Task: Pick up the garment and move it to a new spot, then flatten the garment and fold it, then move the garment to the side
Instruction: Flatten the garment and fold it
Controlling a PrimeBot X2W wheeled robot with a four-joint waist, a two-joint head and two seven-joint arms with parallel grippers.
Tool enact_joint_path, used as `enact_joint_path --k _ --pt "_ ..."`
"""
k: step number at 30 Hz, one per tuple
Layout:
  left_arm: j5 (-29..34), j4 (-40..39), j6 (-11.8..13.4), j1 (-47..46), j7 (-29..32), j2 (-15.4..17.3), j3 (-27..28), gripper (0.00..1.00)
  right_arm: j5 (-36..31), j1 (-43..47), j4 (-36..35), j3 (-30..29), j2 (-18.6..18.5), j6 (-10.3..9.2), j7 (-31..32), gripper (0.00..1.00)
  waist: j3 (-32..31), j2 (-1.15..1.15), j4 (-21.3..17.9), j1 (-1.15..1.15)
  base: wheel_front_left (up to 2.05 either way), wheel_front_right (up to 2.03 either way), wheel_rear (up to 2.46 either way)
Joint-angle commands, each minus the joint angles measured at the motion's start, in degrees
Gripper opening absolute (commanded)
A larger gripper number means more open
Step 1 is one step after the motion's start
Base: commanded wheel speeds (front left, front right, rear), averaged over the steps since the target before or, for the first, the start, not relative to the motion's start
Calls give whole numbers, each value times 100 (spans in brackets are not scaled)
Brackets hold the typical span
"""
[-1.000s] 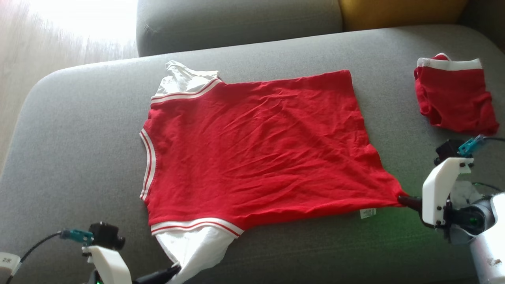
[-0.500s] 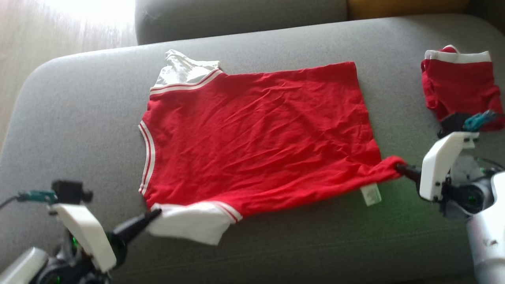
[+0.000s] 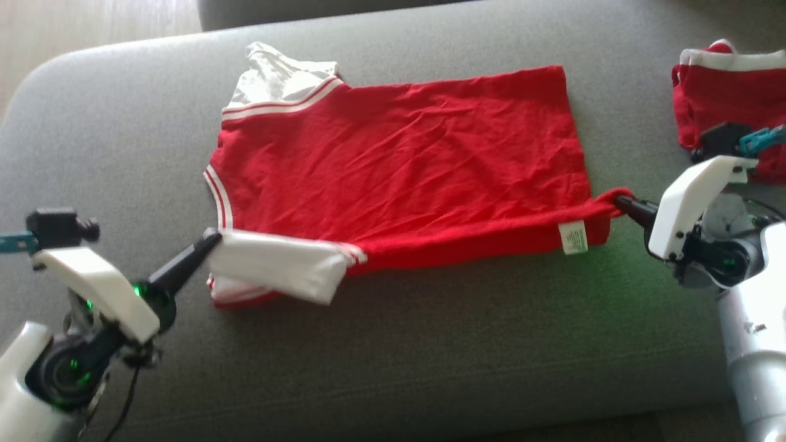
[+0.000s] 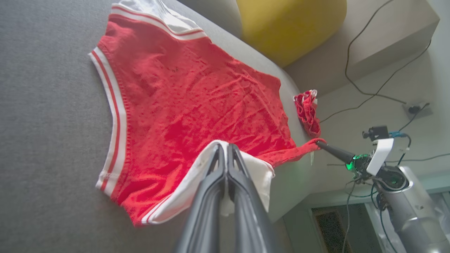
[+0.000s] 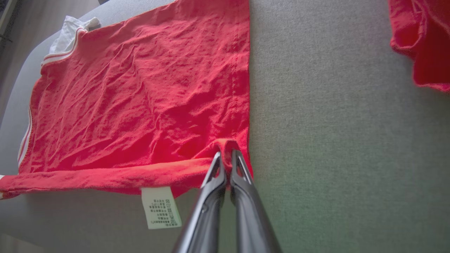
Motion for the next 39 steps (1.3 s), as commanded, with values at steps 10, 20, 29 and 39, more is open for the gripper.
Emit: enact_joint_path --k 10,20,29,39 --pt "-208 301 130 -803 -121 -91 526 0 -116 -789 534 86 93 -1 -527 0 376 0 13 0 0 0 0" --pt "-6 516 315 -1176 -198 -212 513 0 -13 -1242 997 242 93 -1 -1048 0 724 0 46 0 0 0 0" --pt "182 760 393 -1438 -242 -356 417 0 149 -1471 1299 443 41 -1 -1321 0 891 0 76 0 0 0 0" --pt "382 1042 480 -1733 -448 -539 406 7 379 -1672 1542 636 4 -1 -1760 100 994 0 50 0 0 0 0"
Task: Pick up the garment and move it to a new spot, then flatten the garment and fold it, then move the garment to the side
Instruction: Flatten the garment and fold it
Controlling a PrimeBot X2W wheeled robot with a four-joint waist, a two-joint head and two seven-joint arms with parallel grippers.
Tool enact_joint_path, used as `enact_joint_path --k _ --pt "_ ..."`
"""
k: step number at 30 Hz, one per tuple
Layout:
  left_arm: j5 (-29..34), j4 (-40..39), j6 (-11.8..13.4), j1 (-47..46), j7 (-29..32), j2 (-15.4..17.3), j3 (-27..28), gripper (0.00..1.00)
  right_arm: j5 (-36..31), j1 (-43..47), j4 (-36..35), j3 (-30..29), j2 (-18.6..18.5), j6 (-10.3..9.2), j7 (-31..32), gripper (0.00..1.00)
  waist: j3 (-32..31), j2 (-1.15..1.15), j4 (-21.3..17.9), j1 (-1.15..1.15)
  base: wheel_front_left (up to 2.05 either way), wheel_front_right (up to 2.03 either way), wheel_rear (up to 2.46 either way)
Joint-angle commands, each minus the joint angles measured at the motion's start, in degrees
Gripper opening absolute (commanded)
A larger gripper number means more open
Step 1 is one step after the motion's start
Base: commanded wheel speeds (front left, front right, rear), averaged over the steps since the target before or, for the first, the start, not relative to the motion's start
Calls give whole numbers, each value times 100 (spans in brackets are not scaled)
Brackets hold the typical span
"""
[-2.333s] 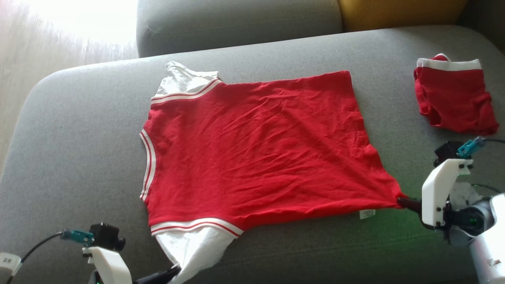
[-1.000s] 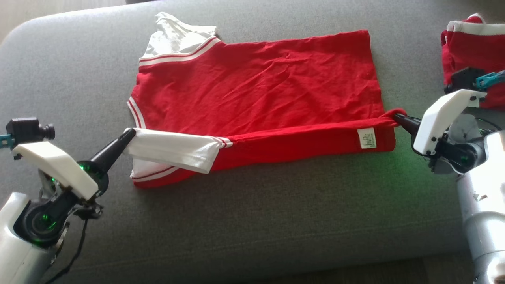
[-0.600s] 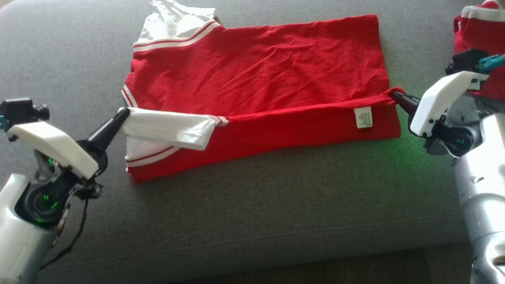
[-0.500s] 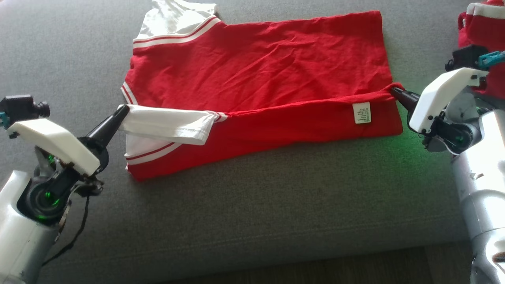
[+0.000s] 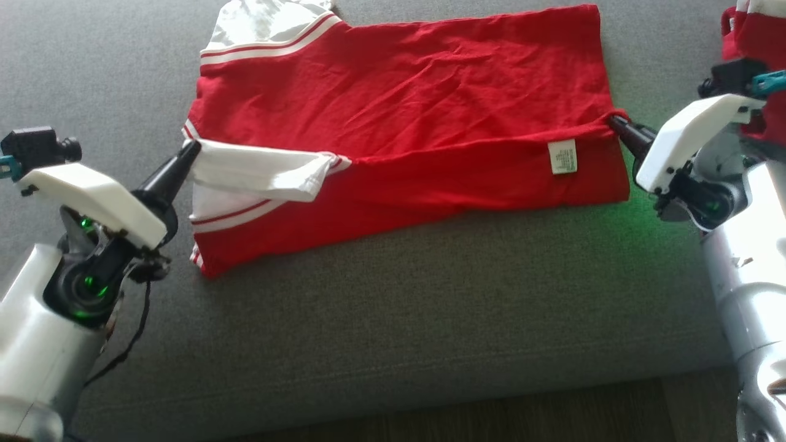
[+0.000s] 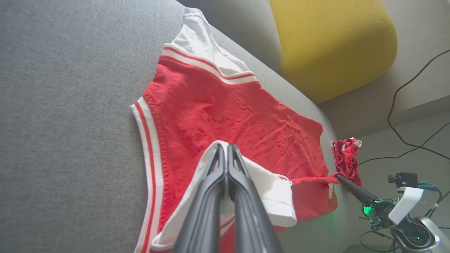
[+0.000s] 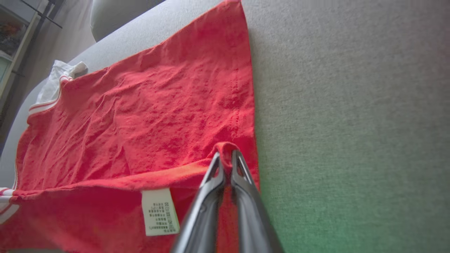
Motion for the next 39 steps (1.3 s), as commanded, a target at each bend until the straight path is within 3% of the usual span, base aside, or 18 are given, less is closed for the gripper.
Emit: enact_joint_path --k 1,2,9,15,21,28,29,35,39 --pt "72 -60 45 -374 -127 168 324 44 92 -252 -138 75 -41 -1 -116 100 11 0 -4 0 0 0 0" --pt "41 62 127 -434 -254 56 400 100 110 -282 -86 101 -56 -1 -225 100 11 0 -8 0 0 0 0" --pt "-41 236 189 -501 -918 -189 783 100 149 -206 -71 267 -172 -1 -675 100 -122 0 -4 0 0 0 0" --pt "290 128 156 -290 -2018 -309 1070 100 346 148 -755 466 -266 -1 -1514 100 -405 0 32 0 0 0 0" --pt "1302 -307 318 327 -2580 -402 1343 100 173 898 -1809 671 -477 -1 -2720 100 -739 0 73 0 0 0 0" --pt "3067 -1090 564 1574 -2594 -1444 2578 100 -491 2074 -3056 646 -376 -1 -3686 100 -1000 0 112 0 0 0 0" --pt "3067 -1090 564 1574 -2594 -1444 2578 100 -491 2074 -3056 646 -376 -1 -3686 100 -1000 0 112 0 0 0 0" --pt "4331 -1299 369 2428 -2595 -2390 3101 100 -1137 2972 -3741 271 139 -1 -3819 100 -1076 0 126 0 0 0 0" --pt "4803 -1107 214 2717 -2595 -2692 3236 100 -1324 3390 -3954 -18 513 -1 -3839 100 -1091 0 141 0 0 0 0"
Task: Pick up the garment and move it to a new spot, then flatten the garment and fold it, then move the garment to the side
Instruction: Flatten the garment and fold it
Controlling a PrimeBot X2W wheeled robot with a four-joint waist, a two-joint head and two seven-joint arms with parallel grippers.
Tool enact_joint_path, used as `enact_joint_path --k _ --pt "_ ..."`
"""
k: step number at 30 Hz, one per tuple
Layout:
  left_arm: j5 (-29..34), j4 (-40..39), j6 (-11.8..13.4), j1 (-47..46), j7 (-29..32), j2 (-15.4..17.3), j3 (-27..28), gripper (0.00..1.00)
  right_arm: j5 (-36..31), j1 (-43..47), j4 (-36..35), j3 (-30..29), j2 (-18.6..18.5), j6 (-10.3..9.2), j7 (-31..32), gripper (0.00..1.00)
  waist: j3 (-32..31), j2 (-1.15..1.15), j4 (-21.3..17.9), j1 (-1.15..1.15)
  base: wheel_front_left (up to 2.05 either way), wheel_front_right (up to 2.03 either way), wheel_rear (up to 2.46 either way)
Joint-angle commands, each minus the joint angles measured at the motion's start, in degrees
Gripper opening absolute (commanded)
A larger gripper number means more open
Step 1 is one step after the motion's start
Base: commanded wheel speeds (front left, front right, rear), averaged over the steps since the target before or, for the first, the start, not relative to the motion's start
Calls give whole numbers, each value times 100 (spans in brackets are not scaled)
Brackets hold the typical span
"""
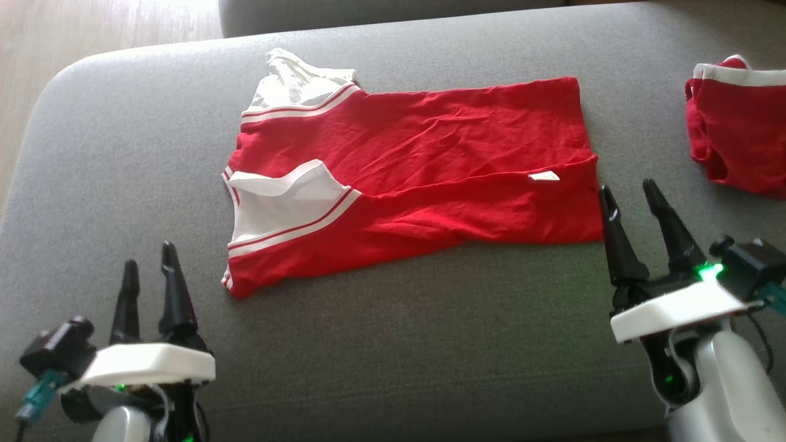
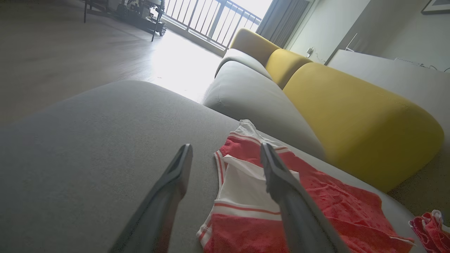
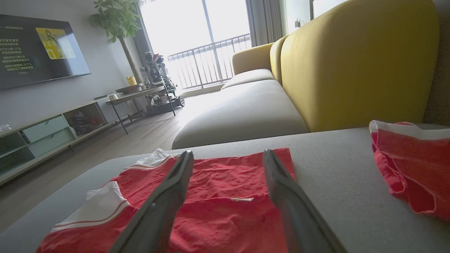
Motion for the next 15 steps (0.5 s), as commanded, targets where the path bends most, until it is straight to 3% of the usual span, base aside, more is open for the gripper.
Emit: enact_joint_path --k 1,5,15 --pt "95 -146 -30 -145 -29 35 239 100 -26 -93 -238 65 17 -1 -58 100 3 0 2 0 0 0 0" --pt "274 275 -94 -80 -29 -27 175 100 -87 37 -368 -20 171 -1 -64 100 23 0 -34 0 0 0 0" --pt "464 1478 57 -458 -29 -38 -224 100 -108 -10 -397 -33 280 -1 77 100 161 0 -170 0 0 0 0"
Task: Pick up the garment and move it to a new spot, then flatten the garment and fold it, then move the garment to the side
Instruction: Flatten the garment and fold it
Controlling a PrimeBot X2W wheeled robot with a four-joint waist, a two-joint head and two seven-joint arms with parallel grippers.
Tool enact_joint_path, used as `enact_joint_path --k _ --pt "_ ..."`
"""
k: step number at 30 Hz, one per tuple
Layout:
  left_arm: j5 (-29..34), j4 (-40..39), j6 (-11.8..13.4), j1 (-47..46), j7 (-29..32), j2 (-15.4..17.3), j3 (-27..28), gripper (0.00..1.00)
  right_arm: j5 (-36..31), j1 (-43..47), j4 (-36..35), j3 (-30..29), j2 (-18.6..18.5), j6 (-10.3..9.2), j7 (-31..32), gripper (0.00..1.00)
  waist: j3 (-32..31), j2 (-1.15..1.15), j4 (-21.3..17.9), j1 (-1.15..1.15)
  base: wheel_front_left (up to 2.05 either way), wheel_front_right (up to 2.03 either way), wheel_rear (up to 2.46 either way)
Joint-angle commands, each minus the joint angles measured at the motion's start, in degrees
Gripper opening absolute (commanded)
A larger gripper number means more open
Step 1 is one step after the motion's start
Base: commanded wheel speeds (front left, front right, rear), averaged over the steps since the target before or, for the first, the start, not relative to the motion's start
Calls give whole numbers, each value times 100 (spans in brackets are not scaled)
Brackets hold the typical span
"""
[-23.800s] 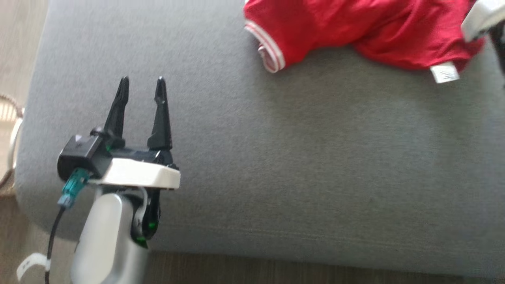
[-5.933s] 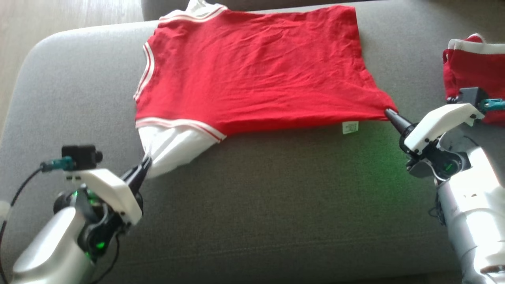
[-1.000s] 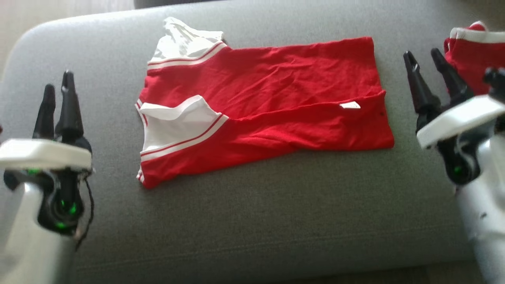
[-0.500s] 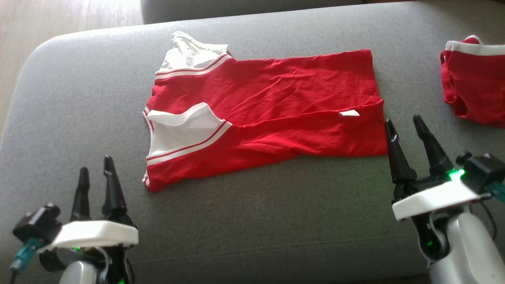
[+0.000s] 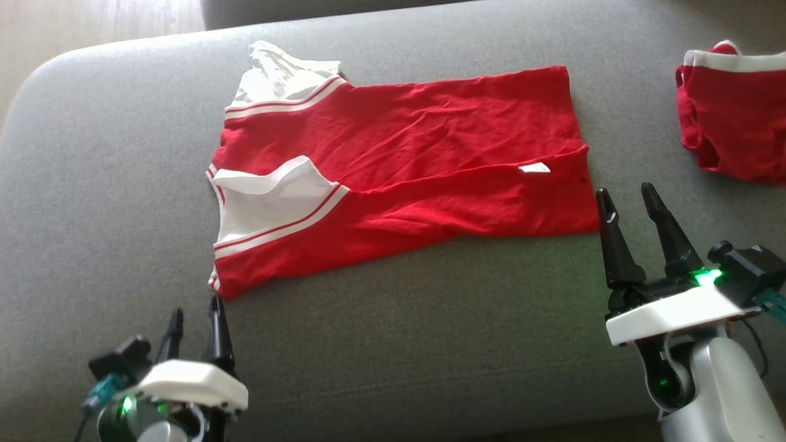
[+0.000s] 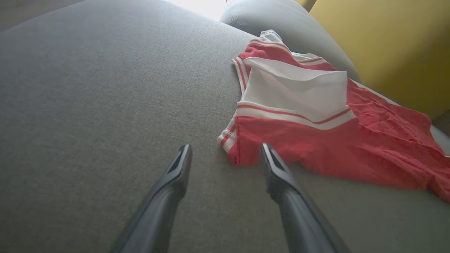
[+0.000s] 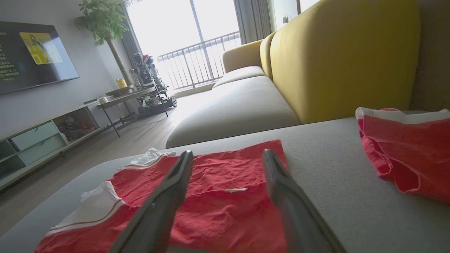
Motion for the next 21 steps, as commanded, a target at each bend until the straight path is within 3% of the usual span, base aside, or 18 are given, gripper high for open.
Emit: enact_joint_path --k 1,14,21 --pt "71 -63 43 -396 -30 28 187 100 -6 -161 -185 96 32 -1 20 100 58 0 -29 0 0 0 0" --pt "181 1418 -30 -1315 -24 54 168 100 -40 -309 -119 121 73 -1 37 100 303 0 -177 0 0 0 0" --pt "201 1815 -109 -1570 -28 66 188 100 -34 -306 -92 113 82 -1 20 100 332 0 -190 0 0 0 0"
